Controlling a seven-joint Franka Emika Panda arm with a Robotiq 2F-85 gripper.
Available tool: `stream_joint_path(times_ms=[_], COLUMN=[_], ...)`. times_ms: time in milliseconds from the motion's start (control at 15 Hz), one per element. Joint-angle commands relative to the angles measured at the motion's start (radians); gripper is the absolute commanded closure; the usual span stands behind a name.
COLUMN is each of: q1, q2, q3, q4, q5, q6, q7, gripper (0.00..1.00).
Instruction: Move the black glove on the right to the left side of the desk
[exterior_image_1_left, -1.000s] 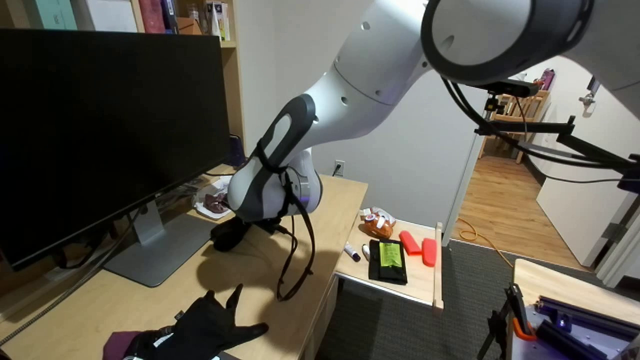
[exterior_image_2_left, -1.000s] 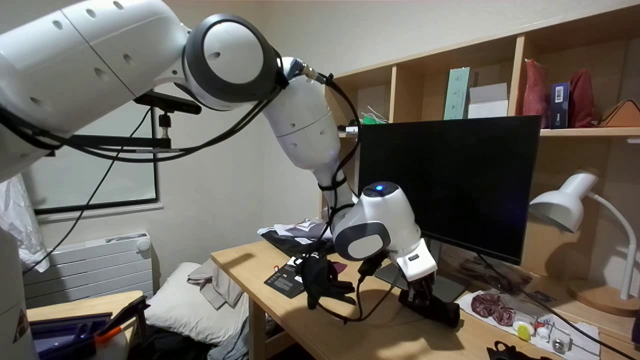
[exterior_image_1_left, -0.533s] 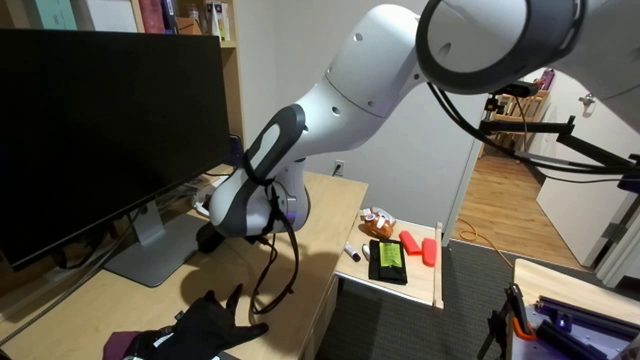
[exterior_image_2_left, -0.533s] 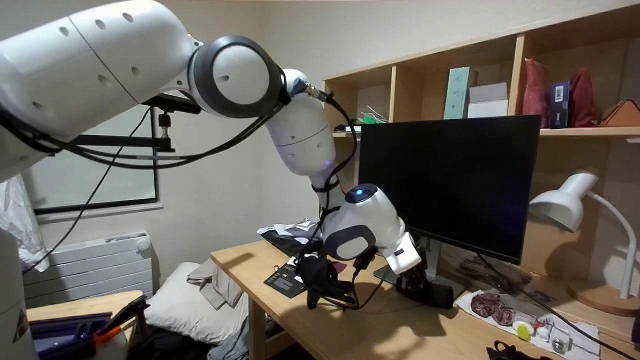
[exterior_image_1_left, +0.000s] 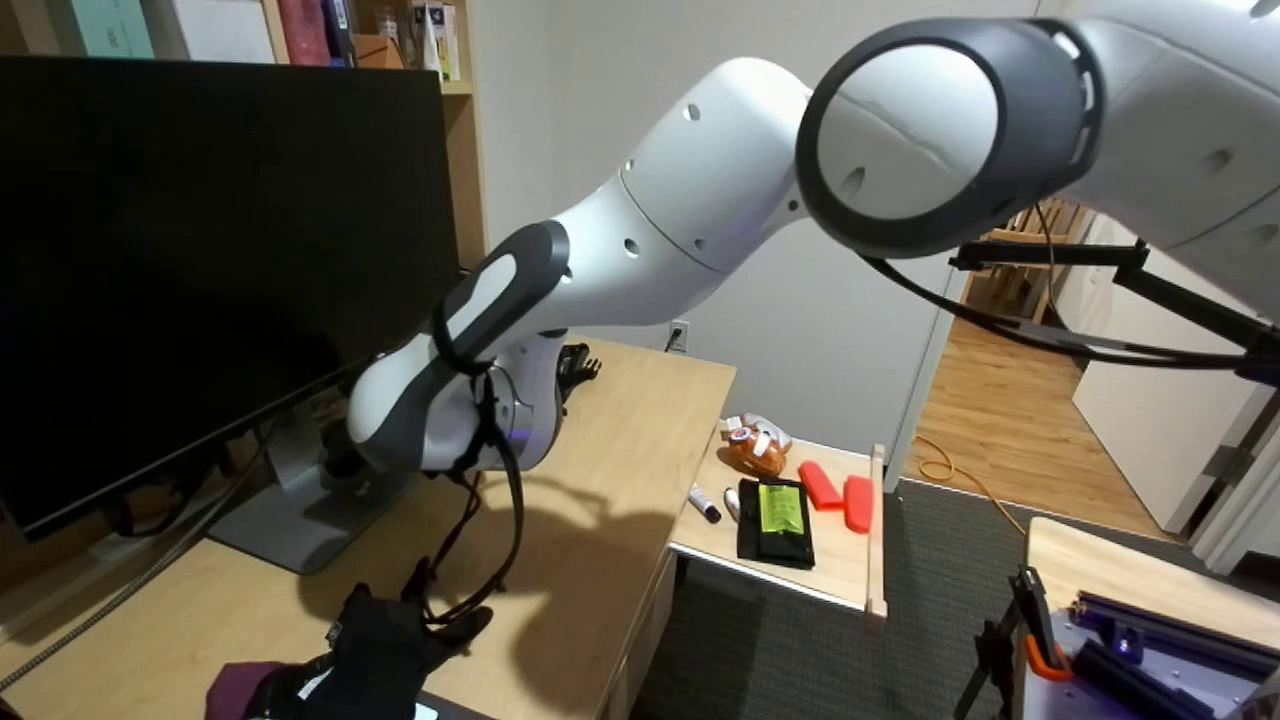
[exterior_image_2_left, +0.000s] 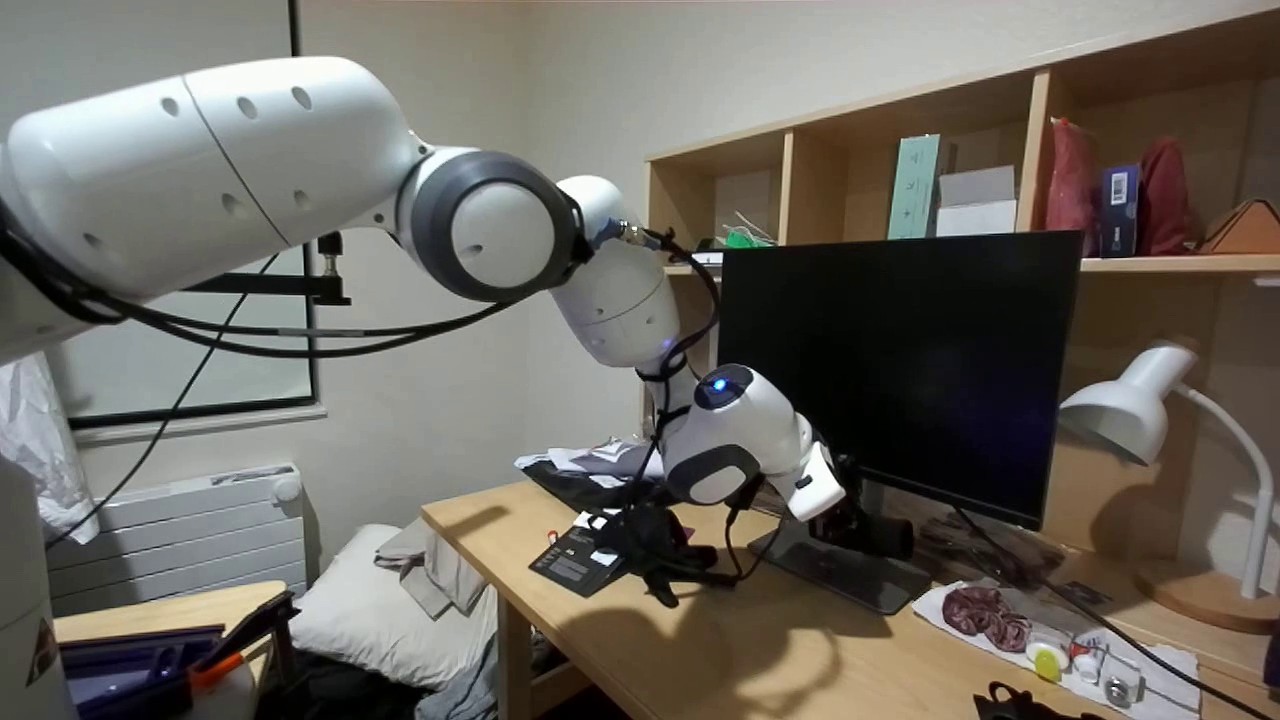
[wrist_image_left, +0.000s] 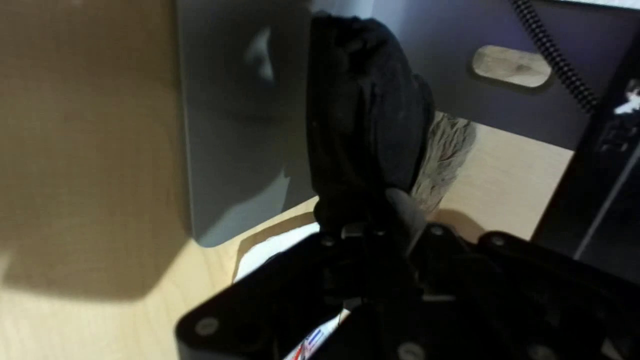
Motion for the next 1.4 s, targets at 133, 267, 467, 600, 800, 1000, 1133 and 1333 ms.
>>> stream_joint_path(times_ms=[133, 267, 467, 600, 800, 1000, 1133, 1333], q1=[0.003, 0.010, 0.012, 0.011, 0.026, 0.035, 0.050, 0.069], q2=[0.065, 0.073, 0.036, 0.003, -0.066, -0.173, -0.282, -0.437], q3=[0.025, 0.008, -0.006, -0.018, -0.060, -0.105, -0.156, -0.241], q4=[0.045, 0.017, -0.066, -0.110, -0.190, -0.297, -0.403, -0.542], q5=[0.033, 0.042, 0.081, 0.106, 0.146, 0.152, 0.131, 0.085], q6=[-0.002, -0.001, -0.016, -0.040, -0.080, -0.142, -0.195, -0.340], q7=[-0.016, -0.021, -0.015, -0.014, -0.017, -0.035, -0.069, -0.122], gripper=[0.92, 0.87, 0.55, 0.42, 0.23, 0.02, 0.00, 0.00])
